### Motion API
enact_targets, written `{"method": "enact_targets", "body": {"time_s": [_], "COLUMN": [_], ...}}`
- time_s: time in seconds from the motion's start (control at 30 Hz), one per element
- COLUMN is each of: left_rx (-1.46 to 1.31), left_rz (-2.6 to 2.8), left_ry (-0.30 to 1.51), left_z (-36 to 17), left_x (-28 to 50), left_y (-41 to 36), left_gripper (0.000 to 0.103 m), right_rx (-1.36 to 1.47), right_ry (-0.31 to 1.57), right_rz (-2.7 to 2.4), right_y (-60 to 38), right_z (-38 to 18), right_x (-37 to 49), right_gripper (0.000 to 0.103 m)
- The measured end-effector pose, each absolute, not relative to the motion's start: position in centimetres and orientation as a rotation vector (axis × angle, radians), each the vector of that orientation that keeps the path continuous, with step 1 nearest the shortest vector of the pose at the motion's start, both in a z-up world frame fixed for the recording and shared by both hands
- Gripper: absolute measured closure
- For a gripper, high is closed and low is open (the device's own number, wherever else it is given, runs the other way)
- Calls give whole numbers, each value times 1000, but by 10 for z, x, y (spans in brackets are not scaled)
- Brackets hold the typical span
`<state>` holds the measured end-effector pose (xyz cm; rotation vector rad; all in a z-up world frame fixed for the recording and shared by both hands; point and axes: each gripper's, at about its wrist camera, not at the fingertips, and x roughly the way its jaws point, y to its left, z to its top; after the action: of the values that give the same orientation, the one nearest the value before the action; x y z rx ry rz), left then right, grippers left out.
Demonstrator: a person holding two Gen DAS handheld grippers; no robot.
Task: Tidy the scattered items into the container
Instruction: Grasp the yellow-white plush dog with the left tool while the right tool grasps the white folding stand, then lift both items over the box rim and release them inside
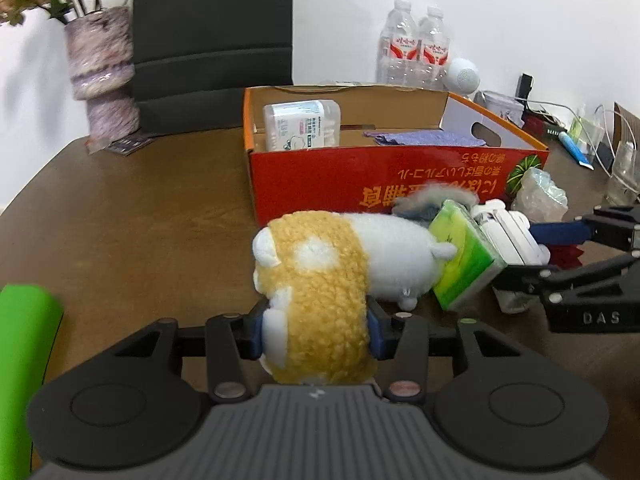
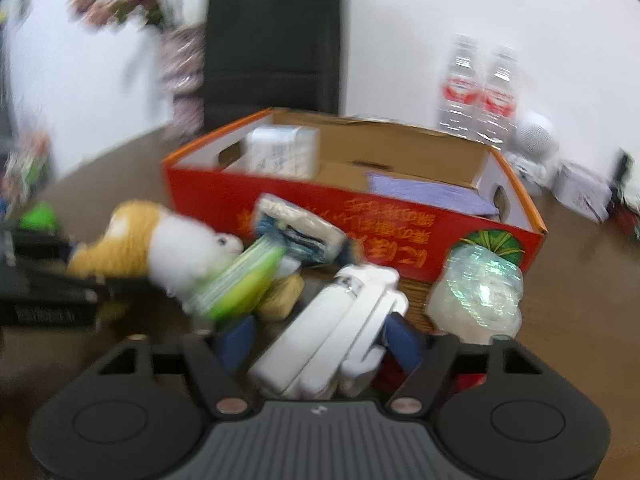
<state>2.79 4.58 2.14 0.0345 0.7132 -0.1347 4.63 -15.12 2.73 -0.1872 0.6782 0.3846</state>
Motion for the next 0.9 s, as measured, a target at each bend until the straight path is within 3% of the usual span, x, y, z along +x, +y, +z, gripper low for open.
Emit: {"method": "enact_targets", "body": {"time_s": [0.03,0.07,0.1,0.13,0.17,0.2,0.23,0.3,0.37,0.4,0.43,0.5,0.57,0.6,0.7,0.8,0.9], "left_rx": [42,52,62,67,67,66,69,41,-19,-51,-78,-99,-105,-119,-168,-190,-198], "left_rz": [-133,-135,-136,-131,-121,-108,-103,-110,-103,-99,-99,-85,-38,-24,-6,0,-4], "left_ry": [709,701,694,695,701,699,689,637,581,553,528,494,473,461,449,459,463], "left_z": [22,22,23,22,22,23,25,34,49,58,68,82,92,94,94,90,89], "left_x": [26,28,31,35,39,39,35,21,7,4,3,8,12,12,8,4,2], "left_y": [45,43,41,40,38,36,33,32,38,42,48,56,61,65,74,77,79], "left_gripper": [43,27,29,38,55,56,56,57,57,57,57,57,57,57,57,57,57], "right_rx": [-191,-182,-165,-145,-125,-122,-142,-189,-201,-189,-173,-126,-63,-42,-55,-151,-223], "right_ry": [684,697,711,723,732,735,732,738,729,711,694,673,707,729,759,789,800], "right_rz": [399,408,409,407,404,392,369,366,379,371,354,340,349,359,438,480,445], "right_y": [-155,-158,-161,-163,-163,-162,-160,-155,-158,-163,-169,-180,-192,-196,-185,-160,-141], "right_z": [28,29,31,32,32,32,32,34,39,44,50,59,60,58,50,35,16], "right_x": [42,40,42,47,54,60,64,62,54,50,47,46,53,55,47,40,49], "right_gripper": [39,39,39,38,35,37,49,51,64,88,103,103,95,86,38,33,47]}}
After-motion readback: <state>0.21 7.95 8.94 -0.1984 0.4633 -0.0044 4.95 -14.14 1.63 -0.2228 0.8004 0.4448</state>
